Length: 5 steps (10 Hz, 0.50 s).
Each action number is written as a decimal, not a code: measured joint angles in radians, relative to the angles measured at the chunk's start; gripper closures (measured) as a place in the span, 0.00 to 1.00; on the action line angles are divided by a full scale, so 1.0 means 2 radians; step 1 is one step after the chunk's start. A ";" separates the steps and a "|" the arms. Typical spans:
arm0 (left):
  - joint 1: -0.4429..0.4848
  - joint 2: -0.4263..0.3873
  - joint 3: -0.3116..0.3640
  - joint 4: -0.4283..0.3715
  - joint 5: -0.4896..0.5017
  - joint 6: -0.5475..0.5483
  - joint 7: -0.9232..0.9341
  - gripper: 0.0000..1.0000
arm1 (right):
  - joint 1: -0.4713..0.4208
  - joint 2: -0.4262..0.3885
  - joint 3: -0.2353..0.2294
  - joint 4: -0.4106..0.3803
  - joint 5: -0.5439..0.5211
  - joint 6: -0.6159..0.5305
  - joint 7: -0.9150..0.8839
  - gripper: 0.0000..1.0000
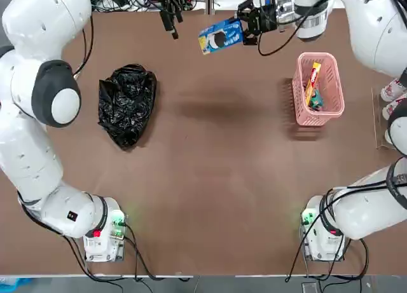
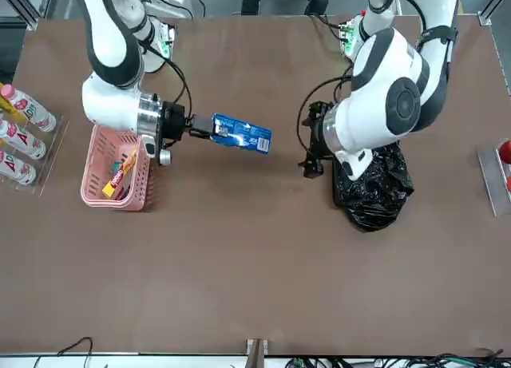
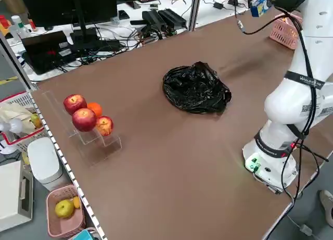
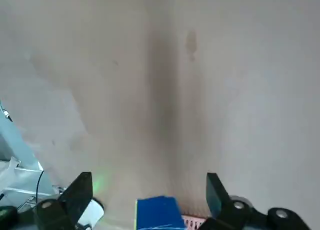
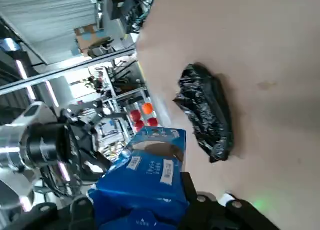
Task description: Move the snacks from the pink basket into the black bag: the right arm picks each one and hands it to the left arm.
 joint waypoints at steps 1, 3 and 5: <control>0.001 -0.004 -0.002 0.002 0.000 -0.001 -0.001 0.00 | 0.008 0.013 0.000 0.017 0.016 0.007 0.000 0.43; 0.015 -0.026 -0.001 0.003 -0.001 -0.009 -0.001 0.00 | 0.027 0.035 0.000 0.041 0.044 0.030 -0.002 0.43; 0.028 -0.040 -0.001 0.003 -0.007 -0.015 -0.001 0.00 | 0.045 0.041 0.000 0.049 0.058 0.052 -0.012 0.43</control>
